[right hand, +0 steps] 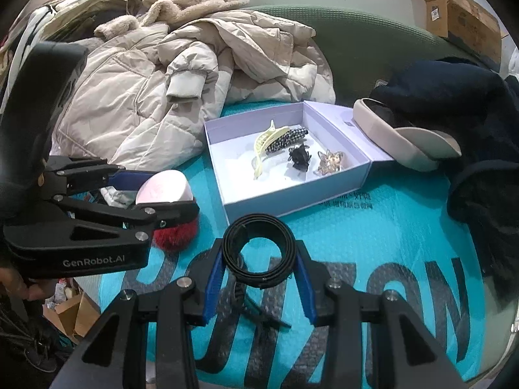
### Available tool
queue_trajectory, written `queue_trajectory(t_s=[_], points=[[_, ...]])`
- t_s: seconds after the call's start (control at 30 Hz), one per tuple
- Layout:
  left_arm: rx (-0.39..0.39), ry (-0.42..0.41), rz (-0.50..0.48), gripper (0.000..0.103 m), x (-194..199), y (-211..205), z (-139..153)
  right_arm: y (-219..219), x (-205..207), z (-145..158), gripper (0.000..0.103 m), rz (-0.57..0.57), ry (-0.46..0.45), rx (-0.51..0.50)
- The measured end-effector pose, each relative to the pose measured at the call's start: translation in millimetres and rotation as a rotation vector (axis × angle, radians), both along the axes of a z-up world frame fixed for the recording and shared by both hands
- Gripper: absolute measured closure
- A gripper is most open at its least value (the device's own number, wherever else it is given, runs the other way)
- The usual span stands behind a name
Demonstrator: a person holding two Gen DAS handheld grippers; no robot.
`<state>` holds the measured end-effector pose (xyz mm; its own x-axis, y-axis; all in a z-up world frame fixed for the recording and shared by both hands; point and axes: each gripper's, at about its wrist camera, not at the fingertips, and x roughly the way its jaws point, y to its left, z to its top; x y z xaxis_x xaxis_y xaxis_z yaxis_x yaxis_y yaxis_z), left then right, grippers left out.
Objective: Organize objects
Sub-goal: 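Carry the pink compact and coiled black band over the lavender box with both tools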
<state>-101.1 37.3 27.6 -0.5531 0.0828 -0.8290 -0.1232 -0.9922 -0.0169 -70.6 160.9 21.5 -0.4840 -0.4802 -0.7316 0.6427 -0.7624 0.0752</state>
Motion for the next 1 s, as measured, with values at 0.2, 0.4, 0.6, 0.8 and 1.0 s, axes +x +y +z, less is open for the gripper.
queue_trajectory(t_s=[0.2, 0.4, 0.6, 0.8, 1.0], points=[[-0.004, 0.001, 0.007, 0.053, -23.1, -6.7, -0.1, -7.9, -20.8, 2.8, 0.062, 0.001, 0.009, -0.001], [-0.02, 0.018, 0.016, 0.053, -50.1, -10.7, 1.8, -12.8, -44.2, 6.2, 0.062, -0.001, 0.032, 0.002], [-0.034, 0.029, 0.009, 0.053, -79.6, -13.9, 0.7, -16.7, -70.0, 6.8, 0.062, -0.002, 0.044, 0.008], [-0.032, 0.027, 0.005, 0.053, -107.3, -16.1, -0.2, -22.6, -91.1, 10.9, 0.062, -0.004, 0.059, 0.003], [-0.031, 0.034, 0.007, 0.053, -131.9, -19.3, 2.8, -28.5, -111.3, 18.0, 0.062, -0.009, 0.076, -0.013]])
